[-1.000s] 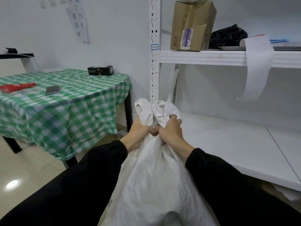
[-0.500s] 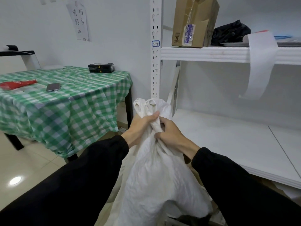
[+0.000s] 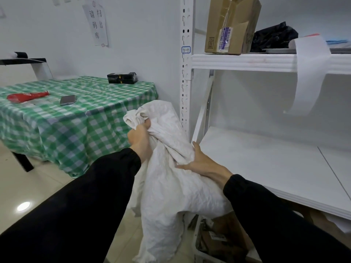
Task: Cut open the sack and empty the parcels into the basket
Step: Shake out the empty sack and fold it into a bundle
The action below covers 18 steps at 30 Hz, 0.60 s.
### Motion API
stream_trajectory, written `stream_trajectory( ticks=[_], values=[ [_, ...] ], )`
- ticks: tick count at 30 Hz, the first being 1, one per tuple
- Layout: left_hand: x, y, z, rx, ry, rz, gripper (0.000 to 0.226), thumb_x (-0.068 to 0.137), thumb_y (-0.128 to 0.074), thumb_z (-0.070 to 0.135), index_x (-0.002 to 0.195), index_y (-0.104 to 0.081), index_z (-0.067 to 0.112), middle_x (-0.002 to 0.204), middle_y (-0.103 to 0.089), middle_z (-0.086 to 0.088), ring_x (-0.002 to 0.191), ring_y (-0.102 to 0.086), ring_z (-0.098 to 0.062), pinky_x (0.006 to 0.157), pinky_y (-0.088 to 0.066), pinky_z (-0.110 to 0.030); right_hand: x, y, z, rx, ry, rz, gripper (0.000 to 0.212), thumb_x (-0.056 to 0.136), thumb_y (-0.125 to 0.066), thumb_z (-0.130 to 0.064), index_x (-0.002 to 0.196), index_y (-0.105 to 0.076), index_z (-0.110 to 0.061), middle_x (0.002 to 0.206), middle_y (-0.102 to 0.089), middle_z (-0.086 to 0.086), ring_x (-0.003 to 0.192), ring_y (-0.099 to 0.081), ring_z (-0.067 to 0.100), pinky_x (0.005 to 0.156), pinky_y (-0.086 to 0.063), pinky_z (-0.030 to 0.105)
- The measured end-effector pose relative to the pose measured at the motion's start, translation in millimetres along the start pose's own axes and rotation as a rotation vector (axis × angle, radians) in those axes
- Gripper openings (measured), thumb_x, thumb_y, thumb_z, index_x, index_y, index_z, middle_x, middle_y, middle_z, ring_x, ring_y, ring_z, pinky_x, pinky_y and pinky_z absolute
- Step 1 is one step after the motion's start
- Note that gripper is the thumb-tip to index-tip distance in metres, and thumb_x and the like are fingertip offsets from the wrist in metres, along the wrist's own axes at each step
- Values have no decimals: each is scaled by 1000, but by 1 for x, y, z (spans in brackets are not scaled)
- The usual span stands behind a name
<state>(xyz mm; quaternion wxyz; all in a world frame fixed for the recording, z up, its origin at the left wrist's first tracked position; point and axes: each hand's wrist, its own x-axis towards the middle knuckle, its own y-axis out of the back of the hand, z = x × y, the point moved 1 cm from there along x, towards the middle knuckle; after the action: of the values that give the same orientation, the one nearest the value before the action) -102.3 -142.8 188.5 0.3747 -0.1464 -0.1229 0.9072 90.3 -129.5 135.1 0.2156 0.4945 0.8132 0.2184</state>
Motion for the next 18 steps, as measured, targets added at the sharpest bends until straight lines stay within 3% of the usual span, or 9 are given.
stream_trajectory(
  ticks=[2,4,6,8,10,12,15,18],
  values=[
    [-4,0,-1,-24,46,6,25,82,-73,18,102,-60,12,83,-62,1,77,-61,-18,75,-53,-34,-4,-10,4,-183,-38,46,113,67,-82,-50,149,-12,-16,144,-44,5,129,-46,28,103,-39,39],
    [-3,2,-4,23,46,5,30,80,-75,22,104,-61,11,88,-63,0,85,-62,-21,84,-53,-37,-3,-22,10,-375,28,170,76,78,-72,-39,134,-30,-10,125,-57,10,112,-56,33,90,-42,39],
    [4,5,-5,118,-9,19,34,82,-73,26,108,-63,6,97,-63,1,91,-61,-22,83,-51,-35,-2,-23,15,-673,129,295,46,88,-55,-19,128,-36,-7,112,-62,13,99,-61,36,77,-36,39],
    [9,14,-9,192,-58,91,37,88,-70,26,117,-61,5,104,-57,-1,92,-55,-21,78,-44,-30,5,-16,18,-1025,230,484,42,85,-50,-5,126,-43,-5,98,-66,12,85,-65,33,76,-35,40],
    [15,25,-14,208,-56,134,44,89,-68,25,124,-59,1,111,-60,-7,95,-55,-22,81,-46,-31,15,-11,13,-1108,336,635,39,82,-54,-3,120,-49,-6,87,-66,10,77,-64,30,79,-36,40],
    [21,32,-16,178,-16,125,47,88,-69,27,126,-59,1,112,-62,-7,97,-58,-24,90,-51,-34,20,-7,11,-883,334,502,43,83,-57,-14,124,-44,-12,104,-64,8,97,-60,30,92,-30,42],
    [28,41,-10,130,40,112,54,82,-71,33,127,-57,5,119,-64,-8,103,-63,-28,97,-52,-43,11,11,20,-411,130,125,94,76,-67,-61,150,-22,-24,146,-44,-2,136,-38,23,113,-13,45],
    [42,53,-6,41,51,137,40,83,-70,33,113,-61,9,105,-67,-2,96,-66,-25,91,-55,-42,-7,21,38,-379,18,-8,115,69,-65,-75,154,-8,-24,157,-29,0,144,-27,25,116,-16,47]
  ],
)
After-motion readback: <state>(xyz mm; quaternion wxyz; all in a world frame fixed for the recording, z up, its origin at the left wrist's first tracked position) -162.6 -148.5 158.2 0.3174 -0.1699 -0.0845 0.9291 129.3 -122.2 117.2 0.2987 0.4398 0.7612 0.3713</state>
